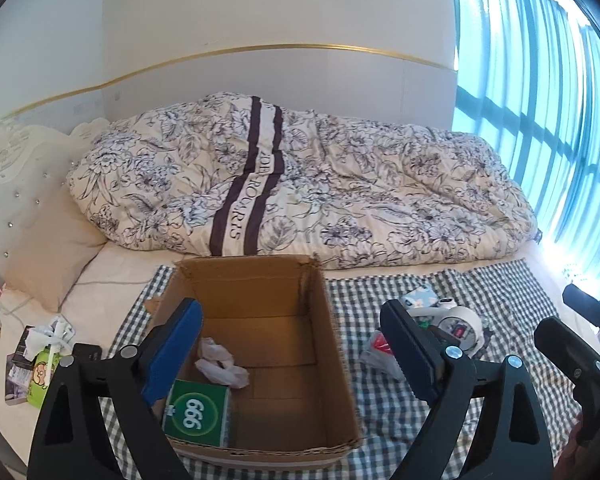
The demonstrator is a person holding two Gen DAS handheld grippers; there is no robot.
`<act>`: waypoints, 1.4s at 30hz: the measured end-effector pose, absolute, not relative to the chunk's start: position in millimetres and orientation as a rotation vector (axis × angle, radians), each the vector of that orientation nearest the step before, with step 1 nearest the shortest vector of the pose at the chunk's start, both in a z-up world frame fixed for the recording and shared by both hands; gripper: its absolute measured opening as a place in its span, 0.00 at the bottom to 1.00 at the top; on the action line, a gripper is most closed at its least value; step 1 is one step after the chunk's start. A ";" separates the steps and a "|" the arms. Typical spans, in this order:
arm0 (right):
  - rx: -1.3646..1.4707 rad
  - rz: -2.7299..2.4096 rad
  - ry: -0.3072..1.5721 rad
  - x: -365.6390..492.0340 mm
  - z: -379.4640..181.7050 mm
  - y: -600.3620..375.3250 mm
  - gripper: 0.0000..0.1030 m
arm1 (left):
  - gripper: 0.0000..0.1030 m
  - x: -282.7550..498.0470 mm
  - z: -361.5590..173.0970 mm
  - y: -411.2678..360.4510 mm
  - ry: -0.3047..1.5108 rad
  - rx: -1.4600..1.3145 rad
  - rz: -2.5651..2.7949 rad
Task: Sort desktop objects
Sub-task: 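Move both grippers back over the remaining items on the sheet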
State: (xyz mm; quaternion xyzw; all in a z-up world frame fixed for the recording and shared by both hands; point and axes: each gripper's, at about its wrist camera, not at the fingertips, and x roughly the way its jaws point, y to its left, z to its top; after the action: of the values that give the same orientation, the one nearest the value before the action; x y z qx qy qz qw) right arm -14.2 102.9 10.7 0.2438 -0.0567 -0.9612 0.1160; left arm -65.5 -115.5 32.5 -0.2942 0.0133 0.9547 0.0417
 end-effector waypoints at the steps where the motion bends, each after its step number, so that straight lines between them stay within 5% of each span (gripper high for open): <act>1: 0.718 -2.819 -0.180 -12.8 10.4 106.5 1.00 | 0.91 -65.3 33.0 -111.0 0.044 -0.899 2.917; 6: 0.747 -2.833 -0.204 -8.1 9.0 124.7 1.00 | 1.00 -63.1 33.9 -90.1 0.057 -0.873 2.893; 42: 0.873 -2.991 -0.076 -14.9 -28.3 226.9 1.00 | 1.00 -79.7 -9.0 29.2 0.246 -0.925 2.720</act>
State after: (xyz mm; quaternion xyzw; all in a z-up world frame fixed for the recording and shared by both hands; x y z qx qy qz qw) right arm -14.9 226.9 -28.3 0.2802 -0.0243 -0.9596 0.0125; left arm -79.7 29.2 -9.0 -0.3182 0.0847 0.9355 0.1284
